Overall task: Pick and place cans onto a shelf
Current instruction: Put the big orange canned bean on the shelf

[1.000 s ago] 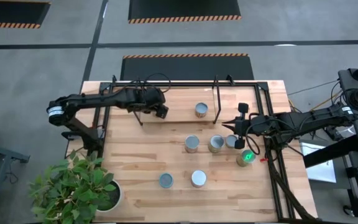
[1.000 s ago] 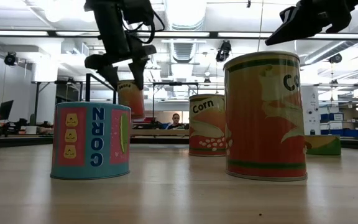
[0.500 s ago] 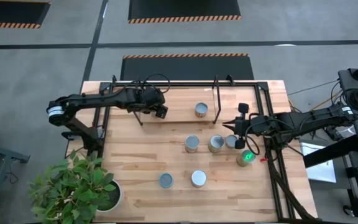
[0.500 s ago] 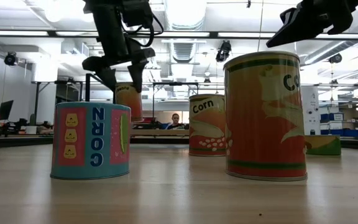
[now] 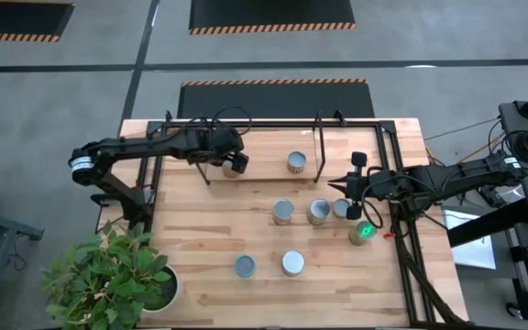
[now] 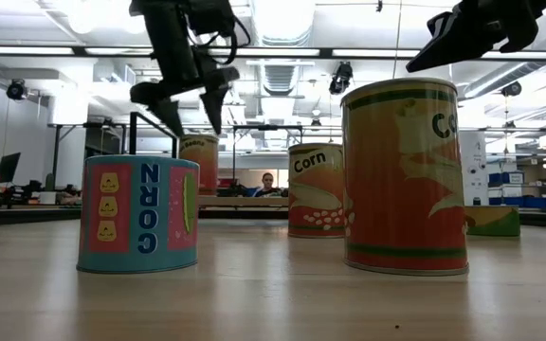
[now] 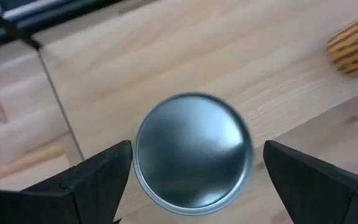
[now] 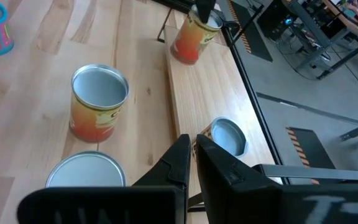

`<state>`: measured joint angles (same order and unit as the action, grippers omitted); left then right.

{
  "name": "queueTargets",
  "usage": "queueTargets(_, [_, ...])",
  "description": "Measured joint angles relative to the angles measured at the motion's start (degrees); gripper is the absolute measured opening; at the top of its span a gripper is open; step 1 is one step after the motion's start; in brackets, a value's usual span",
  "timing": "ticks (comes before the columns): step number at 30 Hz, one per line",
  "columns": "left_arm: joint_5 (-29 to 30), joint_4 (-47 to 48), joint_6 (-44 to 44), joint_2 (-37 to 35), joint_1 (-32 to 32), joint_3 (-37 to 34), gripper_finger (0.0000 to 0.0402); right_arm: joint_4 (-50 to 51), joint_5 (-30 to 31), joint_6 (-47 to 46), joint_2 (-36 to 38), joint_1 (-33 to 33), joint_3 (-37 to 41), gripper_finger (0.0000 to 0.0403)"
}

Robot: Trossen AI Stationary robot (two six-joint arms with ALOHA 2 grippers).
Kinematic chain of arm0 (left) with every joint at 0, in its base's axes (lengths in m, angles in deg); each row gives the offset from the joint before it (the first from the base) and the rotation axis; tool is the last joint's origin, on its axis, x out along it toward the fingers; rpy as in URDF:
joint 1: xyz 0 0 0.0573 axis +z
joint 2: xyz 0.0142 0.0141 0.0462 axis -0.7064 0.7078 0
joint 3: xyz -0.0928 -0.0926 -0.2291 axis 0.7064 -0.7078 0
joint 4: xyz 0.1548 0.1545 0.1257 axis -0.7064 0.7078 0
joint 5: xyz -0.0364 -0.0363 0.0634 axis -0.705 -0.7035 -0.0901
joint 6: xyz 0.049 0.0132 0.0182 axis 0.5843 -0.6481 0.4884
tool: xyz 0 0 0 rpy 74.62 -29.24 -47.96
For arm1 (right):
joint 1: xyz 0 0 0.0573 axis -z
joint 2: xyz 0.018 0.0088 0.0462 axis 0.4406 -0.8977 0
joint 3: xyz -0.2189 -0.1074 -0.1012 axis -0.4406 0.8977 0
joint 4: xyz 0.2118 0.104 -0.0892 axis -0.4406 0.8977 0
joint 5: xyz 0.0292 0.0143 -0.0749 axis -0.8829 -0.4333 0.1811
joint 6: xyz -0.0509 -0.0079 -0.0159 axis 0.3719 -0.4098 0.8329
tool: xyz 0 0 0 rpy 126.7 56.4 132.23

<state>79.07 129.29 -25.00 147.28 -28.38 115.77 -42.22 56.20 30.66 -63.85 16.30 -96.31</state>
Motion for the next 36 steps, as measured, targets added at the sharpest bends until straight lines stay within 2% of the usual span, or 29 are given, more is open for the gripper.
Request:
queueTargets(10, [-0.5,5.2,5.9,-0.1,-2.6,11.0,0.0346,0.0,0.0,0.0,0.0,0.0,0.0,0.0018])
queueTargets(15, [-0.6,-2.3,9.3,0.3,-7.7,10.9,0.0345,0.0,0.0,-0.4,0.0,0.0,0.0,0.0018])
queueTargets(19, [-1.0,-2.4,9.4,3.3,-10.5,10.7,0.0324,0.0,0.0,-0.2,0.0,0.0,0.0,0.0018])
queueTargets(24, [-0.4,-1.4,9.4,7.8,-11.1,10.8,0.0259,0.0,0.0,-0.1,0.1,0.0,0.0,0.0018])
queueTargets(33, [-2.3,3.3,11.5,17.8,-8.7,15.2,0.0075,0.0,0.0,-0.3,0.0,0.0,0.0,0.0018])
queueTargets(36, [1.0,7.3,11.4,19.8,-8.6,17.4,0.0027,0.1,0.0,-0.3,0.0,0.0,0.0,0.0018])
